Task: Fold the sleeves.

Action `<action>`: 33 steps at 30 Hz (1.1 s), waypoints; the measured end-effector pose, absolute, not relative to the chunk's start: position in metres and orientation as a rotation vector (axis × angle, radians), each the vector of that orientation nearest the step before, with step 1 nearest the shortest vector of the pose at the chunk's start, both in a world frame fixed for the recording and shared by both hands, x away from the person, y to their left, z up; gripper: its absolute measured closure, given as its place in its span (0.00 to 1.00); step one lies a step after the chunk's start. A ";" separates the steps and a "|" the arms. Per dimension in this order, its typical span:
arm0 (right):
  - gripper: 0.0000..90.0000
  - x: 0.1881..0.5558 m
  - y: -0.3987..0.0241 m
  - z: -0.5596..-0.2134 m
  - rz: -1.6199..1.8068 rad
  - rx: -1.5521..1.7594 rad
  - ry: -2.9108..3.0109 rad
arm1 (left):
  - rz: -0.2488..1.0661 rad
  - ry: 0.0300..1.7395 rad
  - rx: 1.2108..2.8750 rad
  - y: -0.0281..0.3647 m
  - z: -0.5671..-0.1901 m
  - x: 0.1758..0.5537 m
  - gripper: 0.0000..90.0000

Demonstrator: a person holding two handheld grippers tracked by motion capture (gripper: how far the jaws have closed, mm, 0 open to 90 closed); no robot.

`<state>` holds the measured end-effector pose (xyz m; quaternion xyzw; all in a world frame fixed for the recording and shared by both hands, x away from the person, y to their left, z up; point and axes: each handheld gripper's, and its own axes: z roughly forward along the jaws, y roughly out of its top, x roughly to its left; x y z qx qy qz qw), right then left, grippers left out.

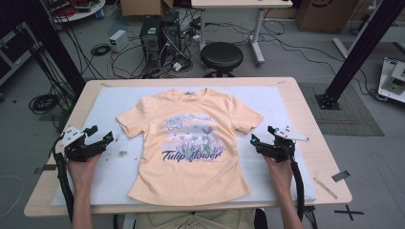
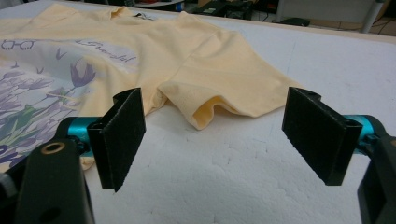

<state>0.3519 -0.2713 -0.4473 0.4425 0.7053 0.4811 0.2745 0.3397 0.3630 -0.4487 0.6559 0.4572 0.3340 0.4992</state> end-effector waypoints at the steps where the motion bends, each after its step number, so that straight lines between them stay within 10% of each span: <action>1: 0.24 0.352 -0.271 -0.447 1.294 1.189 1.896 | 0.804 1.107 1.583 0.363 -0.449 0.340 0.26; 33: 0.24 0.354 -0.271 -0.447 1.280 1.219 1.897 | 0.648 1.062 1.846 0.338 -0.374 0.387 0.44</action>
